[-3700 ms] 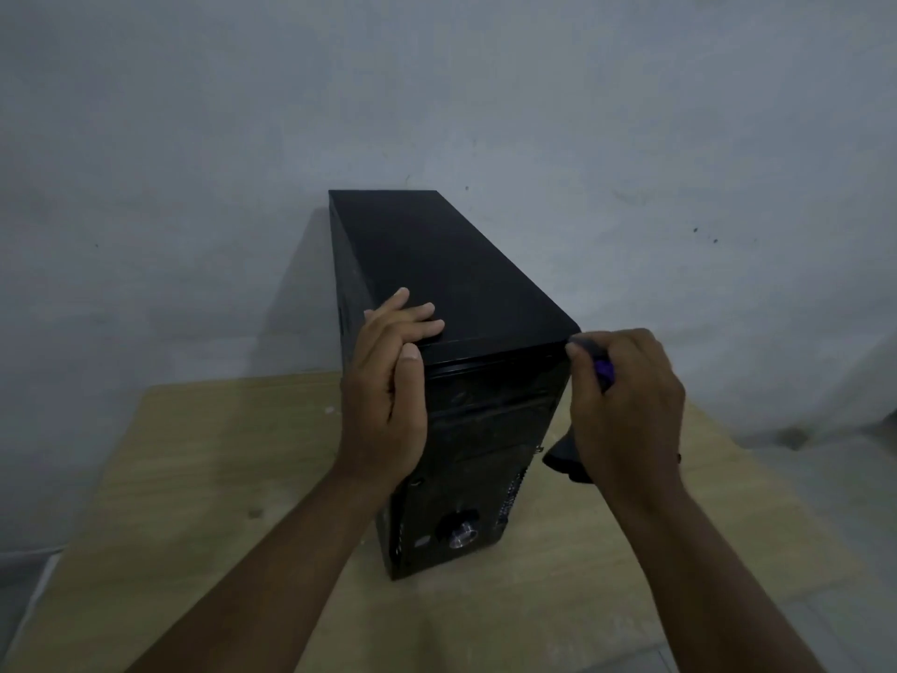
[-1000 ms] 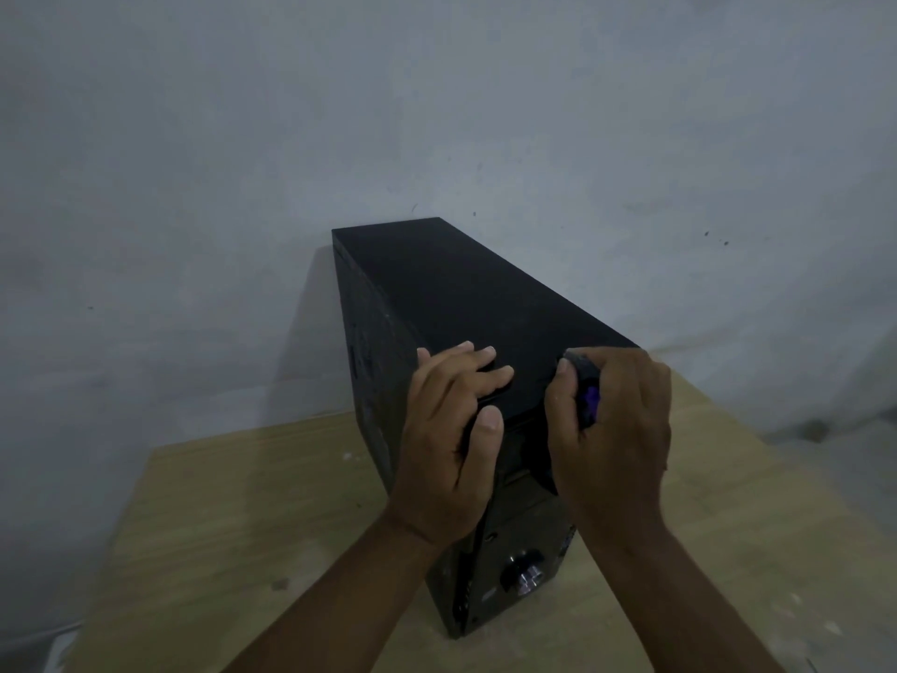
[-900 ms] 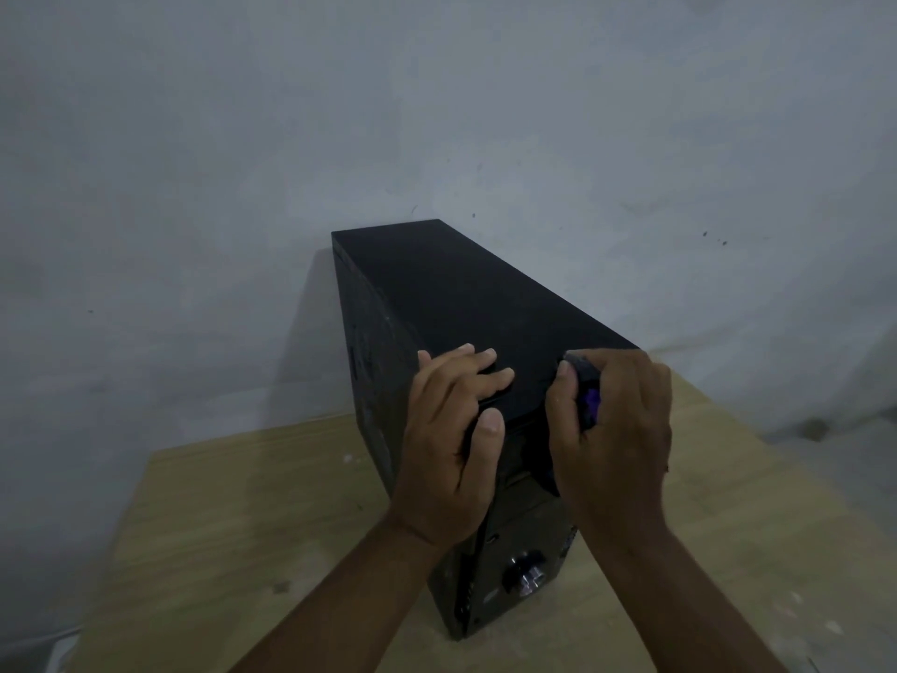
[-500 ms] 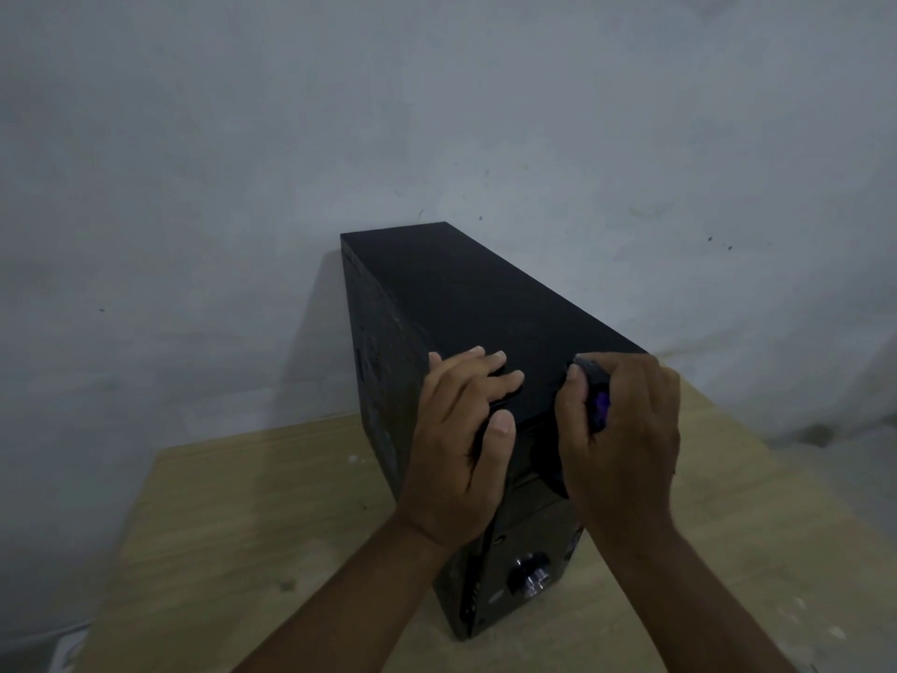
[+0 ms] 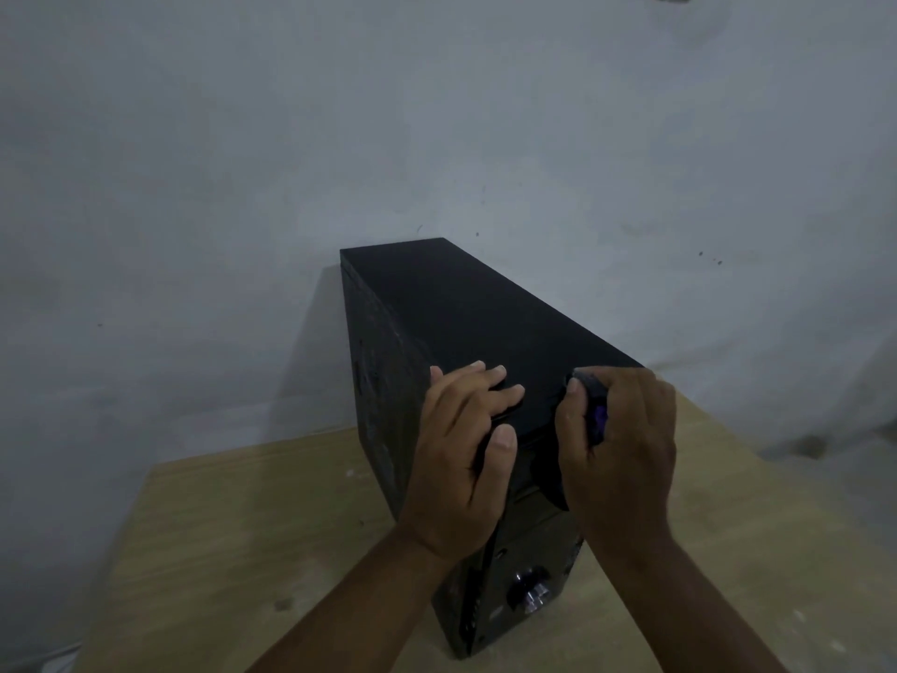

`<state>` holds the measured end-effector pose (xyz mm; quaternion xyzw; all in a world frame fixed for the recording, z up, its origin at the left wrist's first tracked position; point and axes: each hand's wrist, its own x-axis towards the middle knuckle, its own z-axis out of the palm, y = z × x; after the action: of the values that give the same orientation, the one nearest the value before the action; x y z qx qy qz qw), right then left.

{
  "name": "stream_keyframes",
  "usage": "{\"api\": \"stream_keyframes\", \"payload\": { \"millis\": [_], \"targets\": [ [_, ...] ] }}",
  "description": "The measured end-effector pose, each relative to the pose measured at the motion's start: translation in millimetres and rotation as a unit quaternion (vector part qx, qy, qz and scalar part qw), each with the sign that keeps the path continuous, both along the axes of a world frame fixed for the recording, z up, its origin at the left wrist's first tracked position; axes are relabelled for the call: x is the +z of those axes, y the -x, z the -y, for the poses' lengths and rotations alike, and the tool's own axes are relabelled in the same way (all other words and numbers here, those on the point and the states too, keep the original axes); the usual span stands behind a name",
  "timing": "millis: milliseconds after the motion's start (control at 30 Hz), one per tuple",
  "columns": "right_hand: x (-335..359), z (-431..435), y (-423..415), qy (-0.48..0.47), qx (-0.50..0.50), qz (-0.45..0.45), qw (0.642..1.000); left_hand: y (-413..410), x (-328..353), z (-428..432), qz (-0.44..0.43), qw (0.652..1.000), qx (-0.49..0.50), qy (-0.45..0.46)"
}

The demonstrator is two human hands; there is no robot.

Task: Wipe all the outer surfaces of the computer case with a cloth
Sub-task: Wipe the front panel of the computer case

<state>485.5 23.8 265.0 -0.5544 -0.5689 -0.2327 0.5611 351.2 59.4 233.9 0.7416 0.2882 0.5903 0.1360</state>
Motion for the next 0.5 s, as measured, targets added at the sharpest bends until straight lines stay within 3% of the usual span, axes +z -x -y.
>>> {"api": "stream_keyframes", "payload": {
  "millis": [500],
  "targets": [
    [-1.0,0.4,-1.4,0.017,0.010,-0.006,1.000,0.1,1.9,2.3,-0.002,1.000,0.009,0.003]
  ]
}}
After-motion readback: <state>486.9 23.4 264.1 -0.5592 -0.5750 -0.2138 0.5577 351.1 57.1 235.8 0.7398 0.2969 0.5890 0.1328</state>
